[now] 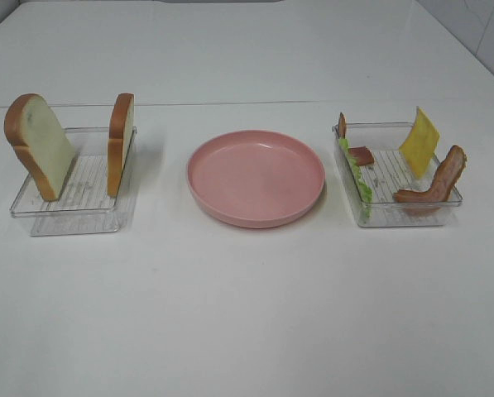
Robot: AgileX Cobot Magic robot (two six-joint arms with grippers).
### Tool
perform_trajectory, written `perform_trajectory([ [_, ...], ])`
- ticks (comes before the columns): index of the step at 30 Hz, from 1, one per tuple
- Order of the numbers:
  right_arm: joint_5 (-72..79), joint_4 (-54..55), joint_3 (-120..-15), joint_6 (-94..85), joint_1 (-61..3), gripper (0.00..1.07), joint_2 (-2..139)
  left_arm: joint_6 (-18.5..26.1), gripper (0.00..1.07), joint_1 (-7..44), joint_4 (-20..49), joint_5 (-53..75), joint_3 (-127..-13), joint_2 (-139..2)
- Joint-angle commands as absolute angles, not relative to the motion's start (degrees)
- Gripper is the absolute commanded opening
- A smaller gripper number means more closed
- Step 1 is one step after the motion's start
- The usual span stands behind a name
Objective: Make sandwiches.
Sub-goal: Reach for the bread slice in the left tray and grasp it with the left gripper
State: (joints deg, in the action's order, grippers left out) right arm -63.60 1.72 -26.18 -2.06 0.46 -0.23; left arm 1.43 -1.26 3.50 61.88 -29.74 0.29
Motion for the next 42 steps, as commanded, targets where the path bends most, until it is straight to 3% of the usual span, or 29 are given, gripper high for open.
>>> perform_trajectory([
  [1,-63.25,2.06,-25.95,-2.58,0.63,0.96,-1.95,1.20,1.02,-1.03,3.84,61.31,-29.62,0.63],
  [22,-63.25,2.06,-25.95,-2.58,0.63,0.96,-1.95,1.38,1.02,-1.03,3.50,62.85,-30.54,-2.64],
  [24,-63.25,2.06,-25.95,-2.58,0.63,0.96,-1.95,1.38,1.02,-1.03,1.95,67.61,-35.29,-12.66],
  [27,-63.25,2.06,-25.95,-2.58,0.63,0.96,-1.95,1.38,1.02,-1.03,1.55,68.98,-37.01,-16.27],
  [29,-63.25,2.06,-25.95,-2.58,0.63,0.96,-1.95,0.00,1.02,-1.03,0.97,71.45,-44.18,-31.46],
  [32,-63.25,2.06,-25.95,-2.58,0.63,0.96,-1.95,-0.74,1.02,-1.03,0.97,71.10,-46.18,-35.35],
  [37,-63.25,2.06,-25.95,-2.58,0.63,0.96,-1.95,-0.74,1.02,-1.03,0.80,75.17,-61.99,-60.16],
  [42,-63.25,2.06,-25.95,-2.58,0.63,0.96,-1.95,-1.26,1.02,-0.74,0.86,75.17,-71.05,-71.73],
])
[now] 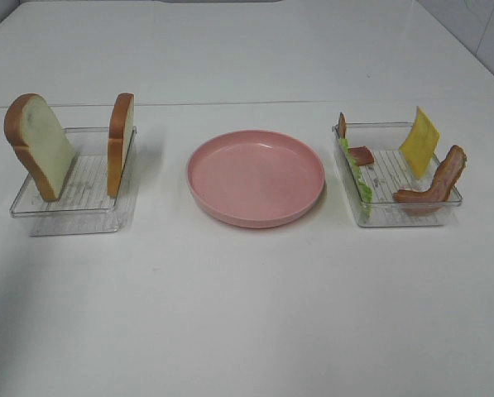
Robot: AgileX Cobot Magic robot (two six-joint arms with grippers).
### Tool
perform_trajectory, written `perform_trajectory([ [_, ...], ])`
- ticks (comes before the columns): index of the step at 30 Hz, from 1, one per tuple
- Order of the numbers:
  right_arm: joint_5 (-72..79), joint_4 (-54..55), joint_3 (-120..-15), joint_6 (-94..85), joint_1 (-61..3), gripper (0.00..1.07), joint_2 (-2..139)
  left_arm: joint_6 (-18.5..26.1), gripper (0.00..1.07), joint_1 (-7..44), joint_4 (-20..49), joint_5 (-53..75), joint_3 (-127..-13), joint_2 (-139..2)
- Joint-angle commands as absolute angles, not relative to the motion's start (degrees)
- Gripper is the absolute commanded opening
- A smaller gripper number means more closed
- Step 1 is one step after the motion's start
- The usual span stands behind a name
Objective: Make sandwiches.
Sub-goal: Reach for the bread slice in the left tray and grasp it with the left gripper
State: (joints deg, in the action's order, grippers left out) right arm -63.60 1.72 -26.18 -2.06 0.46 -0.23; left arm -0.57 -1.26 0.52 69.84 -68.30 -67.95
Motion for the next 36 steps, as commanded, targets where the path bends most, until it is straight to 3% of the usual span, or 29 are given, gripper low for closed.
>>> perform_trajectory([
  [1,-63.25,2.06,-25.95,-2.58,0.63,0.96,-1.95,-2.01,1.02,0.17,0.57,75.17,-75.17,-76.66],
  [8,-63.25,2.06,-25.95,-2.58,0.63,0.96,-1.95,-4.87,1.02,5.84,-1.72,75.23,-86.46,-91.50],
  [10,-63.25,2.06,-25.95,-2.58,0.63,0.96,-1.95,-7.68,1.02,9.22,-3.67,75.23,-91.56,-98.55],
  [20,-63.25,2.06,-25.95,-2.58,0.63,0.96,-1.95,-10.83,1.02,16.04,-2.69,75.23,-108.12,-116.77],
  [36,-63.25,2.06,-25.95,-2.58,0.63,0.96,-1.95,-11.17,1.02,17.42,-3.04,74.54,-121.18,-131.67],
])
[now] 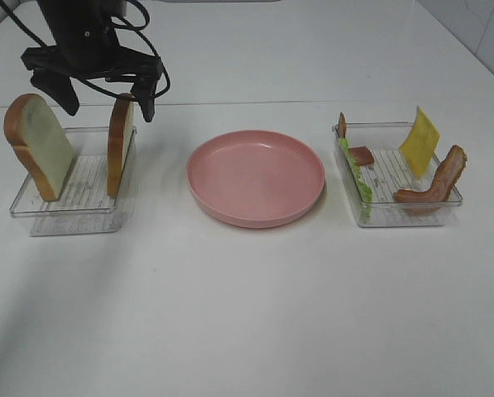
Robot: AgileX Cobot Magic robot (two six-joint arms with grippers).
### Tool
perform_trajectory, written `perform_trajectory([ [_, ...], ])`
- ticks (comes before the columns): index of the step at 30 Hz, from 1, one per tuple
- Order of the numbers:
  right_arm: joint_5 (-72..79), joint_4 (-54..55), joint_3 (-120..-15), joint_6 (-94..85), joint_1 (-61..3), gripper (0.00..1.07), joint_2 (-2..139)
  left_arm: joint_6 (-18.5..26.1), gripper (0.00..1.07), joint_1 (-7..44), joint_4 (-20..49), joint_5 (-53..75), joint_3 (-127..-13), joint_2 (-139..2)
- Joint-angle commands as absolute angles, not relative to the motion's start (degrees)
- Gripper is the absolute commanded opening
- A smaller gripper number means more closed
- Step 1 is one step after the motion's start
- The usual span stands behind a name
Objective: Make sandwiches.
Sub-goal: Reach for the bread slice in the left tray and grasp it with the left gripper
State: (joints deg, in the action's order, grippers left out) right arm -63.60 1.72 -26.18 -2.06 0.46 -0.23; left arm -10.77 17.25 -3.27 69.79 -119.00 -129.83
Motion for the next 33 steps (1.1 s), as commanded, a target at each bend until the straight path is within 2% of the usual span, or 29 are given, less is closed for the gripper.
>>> perform_trajectory([
  [1,-63.25,2.06,-25.95,-2.58,0.63,0.96,-1.95,-11.17,1.02,17.42,-3.04,74.54,-121.18,-131.67],
  [17,-63.25,2.06,-25.95,-2.58,0.63,0.96,-1.95,-9.63,1.02,17.42,-2.23,74.26,-123.47,-138.25],
  [19,-63.25,2.06,-25.95,-2.58,0.63,0.96,-1.95,-9.05,0.92,17.42,-2.69,73.63,-123.47,-138.20],
  [22,-63.25,2.06,-25.95,-2.58,0.63,0.96,-1.95,-9.05,0.85,17.42,-2.92,73.63,-123.47,-138.20],
  [23,-63.25,2.06,-25.95,-2.58,0.63,0.96,-1.95,-9.05,0.70,17.42,-3.32,73.57,-123.47,-138.20],
  [24,-63.25,2.06,-25.95,-2.58,0.63,0.96,-1.95,-9.11,0.50,17.42,-3.95,73.45,-123.47,-138.20],
  [25,-63.25,2.06,-25.95,-2.58,0.63,0.96,-1.95,-9.11,0.50,17.42,-3.95,73.45,-123.47,-138.20],
  [26,-63.25,2.06,-25.95,-2.58,0.63,0.96,-1.95,-9.11,0.38,17.42,-4.24,73.45,-123.47,-138.20],
  [27,-63.25,2.06,-25.95,-2.58,0.63,0.96,-1.95,-9.11,0.38,17.42,-4.24,73.45,-123.47,-138.20],
  [28,-63.25,2.06,-25.95,-2.58,0.63,0.96,-1.95,-8.59,0.16,17.42,-4.35,73.45,-123.47,-138.20],
  [29,-63.25,2.06,-25.95,-2.58,0.63,0.96,-1.95,-7.79,0.02,17.42,-4.18,73.45,-123.47,-138.20],
  [33,-63.25,2.06,-25.95,-2.58,0.63,0.96,-1.95,-7.79,0.00,17.42,-3.21,73.80,-123.47,-138.20],
])
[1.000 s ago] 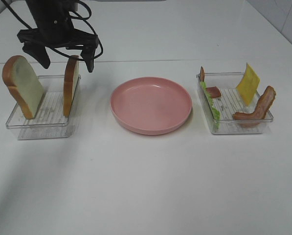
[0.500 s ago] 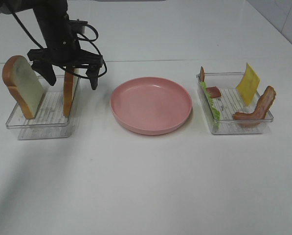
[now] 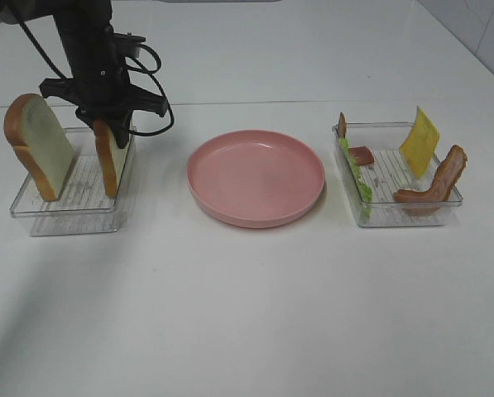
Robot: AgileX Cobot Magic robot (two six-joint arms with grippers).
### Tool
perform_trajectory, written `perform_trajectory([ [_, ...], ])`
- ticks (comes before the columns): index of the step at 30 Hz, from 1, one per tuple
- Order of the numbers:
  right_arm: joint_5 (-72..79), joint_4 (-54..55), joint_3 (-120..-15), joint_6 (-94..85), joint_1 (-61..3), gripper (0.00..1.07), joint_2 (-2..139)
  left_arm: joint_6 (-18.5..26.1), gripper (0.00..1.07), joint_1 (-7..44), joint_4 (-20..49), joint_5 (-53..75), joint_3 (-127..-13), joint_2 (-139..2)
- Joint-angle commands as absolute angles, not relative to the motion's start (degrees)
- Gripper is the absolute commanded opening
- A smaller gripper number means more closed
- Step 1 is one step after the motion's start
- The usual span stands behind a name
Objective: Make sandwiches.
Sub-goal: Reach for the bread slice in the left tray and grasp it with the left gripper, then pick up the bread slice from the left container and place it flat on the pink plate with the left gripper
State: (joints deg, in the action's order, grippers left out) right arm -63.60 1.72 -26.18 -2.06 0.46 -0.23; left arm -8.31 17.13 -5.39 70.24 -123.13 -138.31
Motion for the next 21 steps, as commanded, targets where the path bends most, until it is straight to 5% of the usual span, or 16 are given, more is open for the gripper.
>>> perform_trajectory([
  [1,-63.25,2.06,-25.95,-2.58,0.63,0.96,-1.95,-7.85,0.00,17.42,-2.92,73.80,-123.47,-138.20],
  [21,-63.25,2.06,-25.95,-2.58,0.63,0.96,-1.95,-11.00,0.00,17.42,-1.32,75.29,-123.47,-129.66],
])
